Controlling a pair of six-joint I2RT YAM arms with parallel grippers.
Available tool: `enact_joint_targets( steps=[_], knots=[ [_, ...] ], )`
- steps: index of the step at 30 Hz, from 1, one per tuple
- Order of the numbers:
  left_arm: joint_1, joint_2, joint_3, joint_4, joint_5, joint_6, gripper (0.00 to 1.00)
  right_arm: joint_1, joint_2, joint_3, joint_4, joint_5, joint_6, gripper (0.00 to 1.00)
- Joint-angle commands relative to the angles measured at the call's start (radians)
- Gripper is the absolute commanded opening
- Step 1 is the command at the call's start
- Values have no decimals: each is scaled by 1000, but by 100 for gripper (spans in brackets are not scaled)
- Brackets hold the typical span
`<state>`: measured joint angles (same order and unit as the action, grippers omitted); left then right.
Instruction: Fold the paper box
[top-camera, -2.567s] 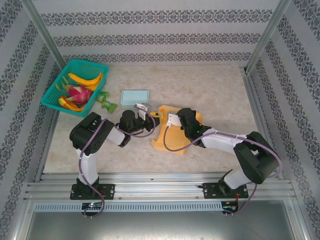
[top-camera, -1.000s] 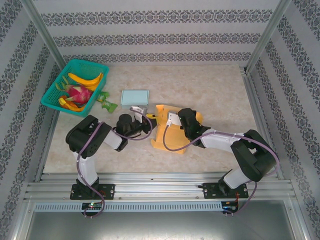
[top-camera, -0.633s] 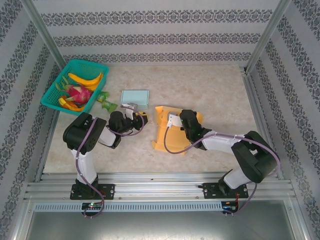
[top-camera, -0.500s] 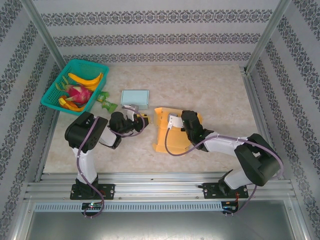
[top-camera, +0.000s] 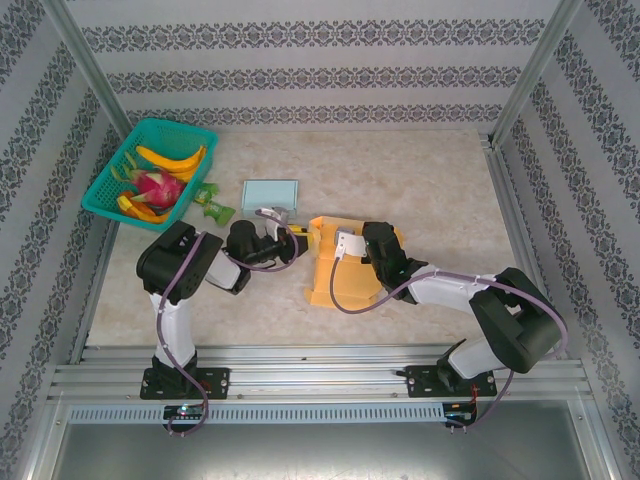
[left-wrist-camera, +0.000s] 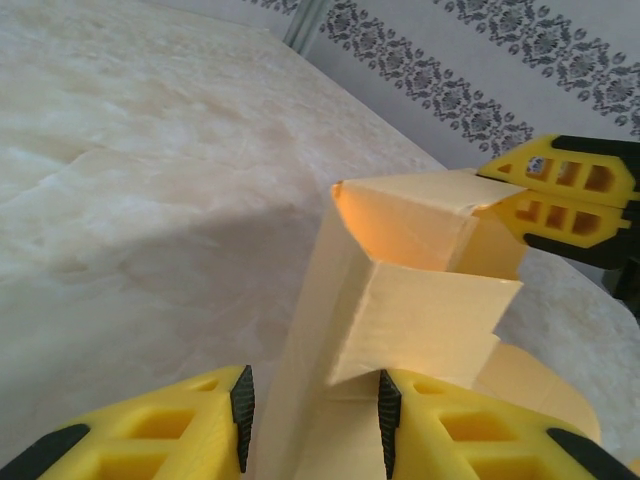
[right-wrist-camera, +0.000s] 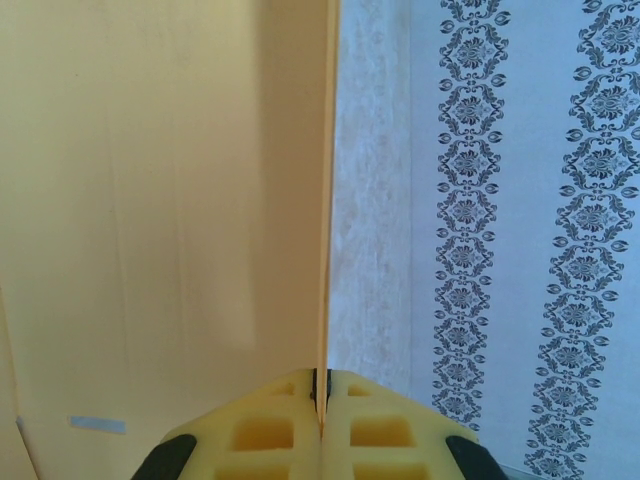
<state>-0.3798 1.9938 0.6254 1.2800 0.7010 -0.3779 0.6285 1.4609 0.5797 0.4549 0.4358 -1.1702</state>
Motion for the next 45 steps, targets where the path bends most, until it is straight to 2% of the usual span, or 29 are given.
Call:
enact_joint_targets(
  steps=[1,12,26,31,39,45],
  knots=[
    [-23,10,22,30,32,16,40,6,1,-3,4,-17,14,0],
    [-91,-2,58,-65,-43,67,40,10,14,5,-4,1,10,0],
    [-187,-16,78,-148,-310,112,39,17,23,9,-9,12,14,0],
    [-203,-14,65,-124,-437,104,39,17,24,9,-12,14,13,0],
    [-212,1,53,-70,-480,82,39,39,58,-3,30,30,-47,0],
    [-244,14,59,-58,-564,88,39,51,71,0,30,56,-58,0]
  ],
)
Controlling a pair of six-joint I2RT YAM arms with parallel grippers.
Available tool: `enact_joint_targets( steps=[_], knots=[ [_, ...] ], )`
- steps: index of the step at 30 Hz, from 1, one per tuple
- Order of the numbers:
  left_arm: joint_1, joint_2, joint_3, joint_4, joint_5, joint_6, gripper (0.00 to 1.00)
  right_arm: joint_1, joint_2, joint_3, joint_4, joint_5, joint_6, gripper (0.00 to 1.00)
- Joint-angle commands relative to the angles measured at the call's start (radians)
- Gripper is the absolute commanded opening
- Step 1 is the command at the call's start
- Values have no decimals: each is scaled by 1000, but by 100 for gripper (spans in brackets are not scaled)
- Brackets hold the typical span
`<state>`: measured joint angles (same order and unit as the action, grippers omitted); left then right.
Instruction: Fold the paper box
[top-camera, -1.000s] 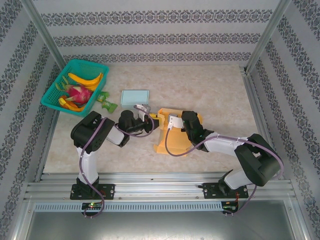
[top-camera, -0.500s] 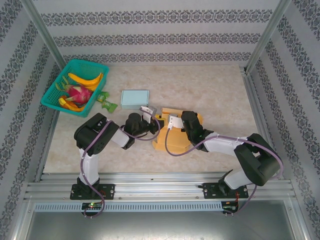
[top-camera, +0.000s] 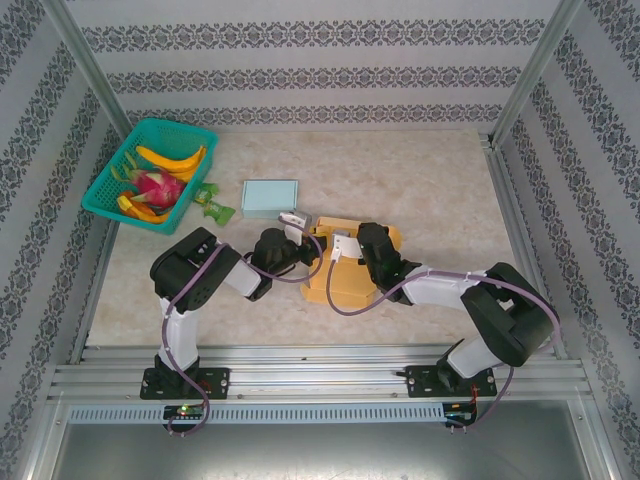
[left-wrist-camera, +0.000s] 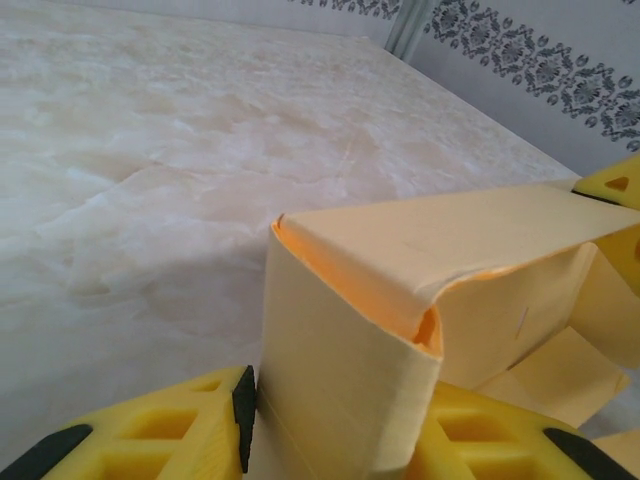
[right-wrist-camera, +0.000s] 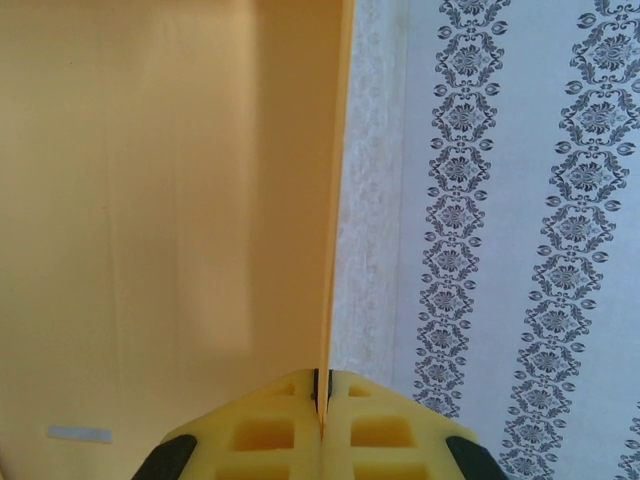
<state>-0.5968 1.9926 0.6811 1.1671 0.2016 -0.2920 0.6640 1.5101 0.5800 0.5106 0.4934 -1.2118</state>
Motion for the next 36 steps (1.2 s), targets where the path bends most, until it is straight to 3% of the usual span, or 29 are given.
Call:
enact_joint_targets(
  steps=[1,7,14,20,25,31,36],
  knots=[
    [-37,16,6,48,-92,10,39,16,24,-2,-26,1,-15,0],
    [-77,25,19,11,-317,41,34,15,24,1,-26,26,-17,0],
    [-80,7,23,-67,-567,6,13,15,29,5,-24,44,-13,0],
    [-86,-26,66,-243,-737,-54,14,14,30,9,-26,59,-7,0],
    [-99,-17,99,-281,-753,-14,17,6,32,14,-34,52,10,0],
    [-102,-25,95,-295,-664,17,34,-9,6,15,-60,16,60,0],
    [-103,-10,103,-355,-643,-17,35,-12,-3,19,-73,5,75,0]
  ],
)
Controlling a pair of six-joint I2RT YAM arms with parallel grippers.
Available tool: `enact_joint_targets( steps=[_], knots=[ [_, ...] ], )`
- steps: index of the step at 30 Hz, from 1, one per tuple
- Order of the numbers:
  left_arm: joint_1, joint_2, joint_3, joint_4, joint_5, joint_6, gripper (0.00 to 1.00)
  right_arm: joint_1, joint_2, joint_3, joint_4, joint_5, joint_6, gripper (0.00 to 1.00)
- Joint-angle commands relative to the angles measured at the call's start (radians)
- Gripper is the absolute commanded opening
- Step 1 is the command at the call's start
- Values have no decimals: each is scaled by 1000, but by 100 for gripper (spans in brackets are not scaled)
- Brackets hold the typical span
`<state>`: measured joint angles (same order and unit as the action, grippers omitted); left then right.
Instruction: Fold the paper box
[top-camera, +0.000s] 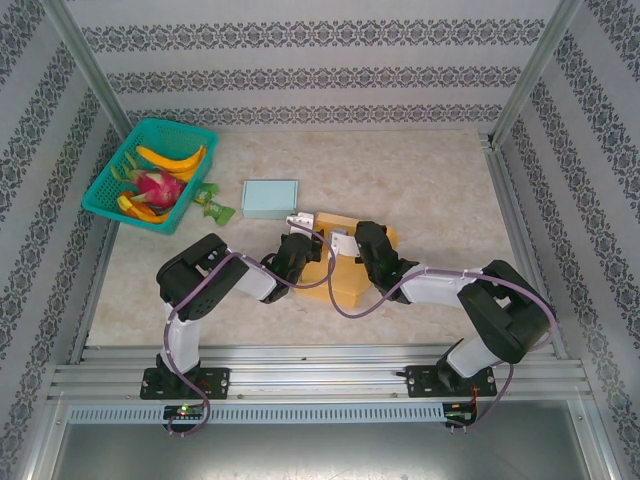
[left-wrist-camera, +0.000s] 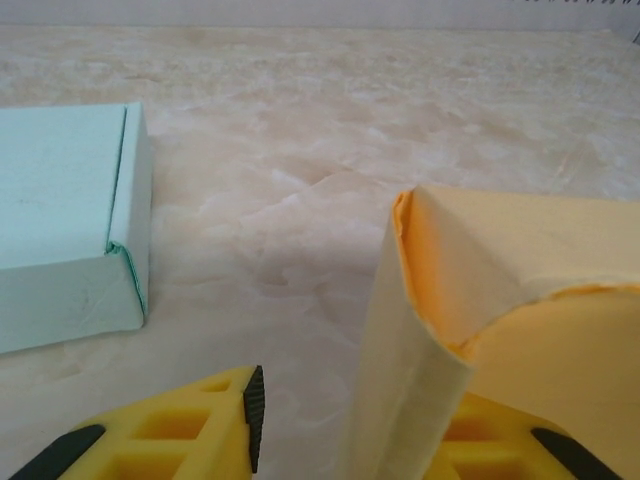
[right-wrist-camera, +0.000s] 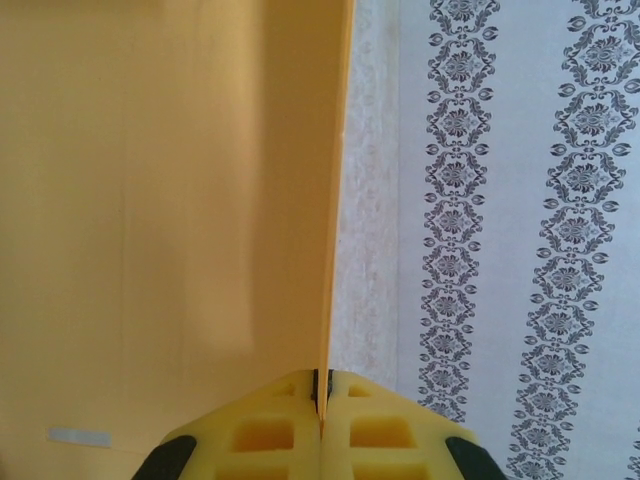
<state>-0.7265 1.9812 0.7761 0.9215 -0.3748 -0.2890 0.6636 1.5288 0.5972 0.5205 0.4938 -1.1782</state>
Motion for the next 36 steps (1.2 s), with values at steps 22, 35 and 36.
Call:
enact_joint_targets(
  steps=[22,35,36],
  knots=[
    [15,8,25,-257,-231,-50,1,-16,-41,3,-92,4,64,0],
    [15,-14,8,-228,-57,-8,40,-19,-50,6,-109,-6,89,0],
    [15,-3,21,-242,-63,-14,39,-20,-52,6,-109,-8,90,0]
  ],
)
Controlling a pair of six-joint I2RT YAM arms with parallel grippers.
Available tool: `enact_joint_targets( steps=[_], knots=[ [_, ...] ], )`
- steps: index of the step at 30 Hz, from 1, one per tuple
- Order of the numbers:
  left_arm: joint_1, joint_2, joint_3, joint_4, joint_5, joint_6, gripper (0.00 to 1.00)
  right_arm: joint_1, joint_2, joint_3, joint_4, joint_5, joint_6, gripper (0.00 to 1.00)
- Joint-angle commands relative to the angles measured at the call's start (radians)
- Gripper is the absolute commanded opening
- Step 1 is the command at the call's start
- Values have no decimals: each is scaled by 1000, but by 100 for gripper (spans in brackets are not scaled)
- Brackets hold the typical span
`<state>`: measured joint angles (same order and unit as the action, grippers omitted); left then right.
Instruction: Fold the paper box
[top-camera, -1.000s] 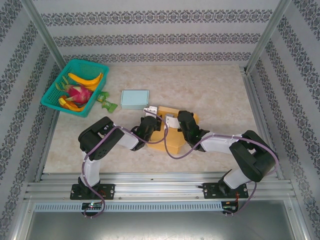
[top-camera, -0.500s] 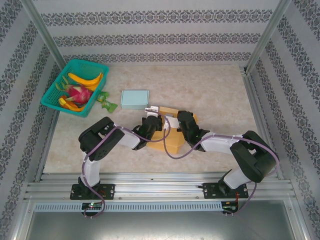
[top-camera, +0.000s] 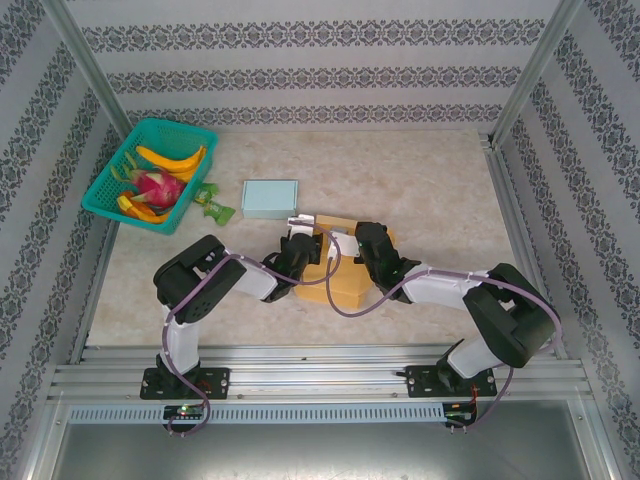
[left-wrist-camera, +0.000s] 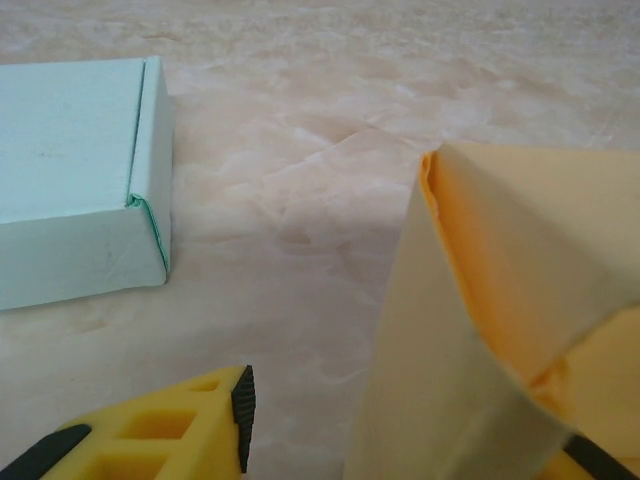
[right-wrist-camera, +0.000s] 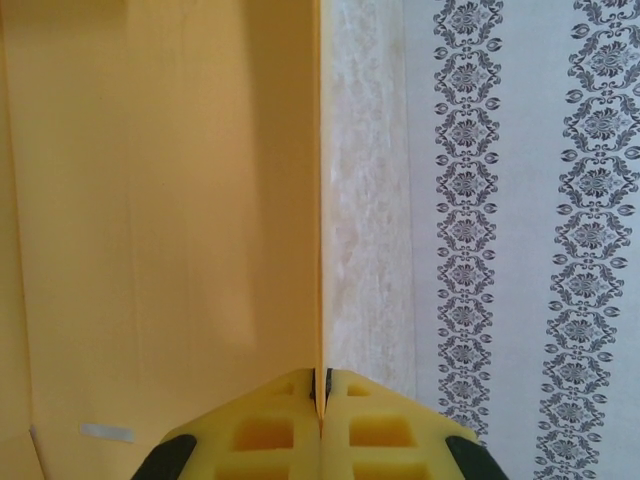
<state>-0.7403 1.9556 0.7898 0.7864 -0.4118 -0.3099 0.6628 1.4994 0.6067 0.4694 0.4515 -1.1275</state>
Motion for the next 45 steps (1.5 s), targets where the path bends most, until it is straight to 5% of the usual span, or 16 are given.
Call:
enact_joint_targets(
  steps=[1,7,14,22,25,30,34,39,45],
  knots=[
    [28,30,16,-119,-31,5,39,-19,-24,-4,-58,32,41,0],
    [21,51,66,-205,-124,0,33,-21,-29,-4,-59,30,46,0],
    [19,49,71,-218,-149,13,5,-27,-37,-5,-45,31,74,0],
    [18,-6,-46,-23,-58,22,0,-28,-169,-19,-91,-95,229,38],
    [19,-22,-85,49,-27,24,0,-28,-269,-16,-171,-145,323,45],
    [19,-29,-118,112,-9,6,0,-28,-482,1,-306,-137,692,50],
    [19,-26,-140,154,-39,-14,0,-21,-582,62,-485,-132,1133,50],
    [19,-23,-179,229,-43,-27,0,-9,-573,41,-509,-194,1493,50],
    [19,-6,-192,274,-39,-34,0,1,-461,6,-393,-233,1724,54]
  ],
)
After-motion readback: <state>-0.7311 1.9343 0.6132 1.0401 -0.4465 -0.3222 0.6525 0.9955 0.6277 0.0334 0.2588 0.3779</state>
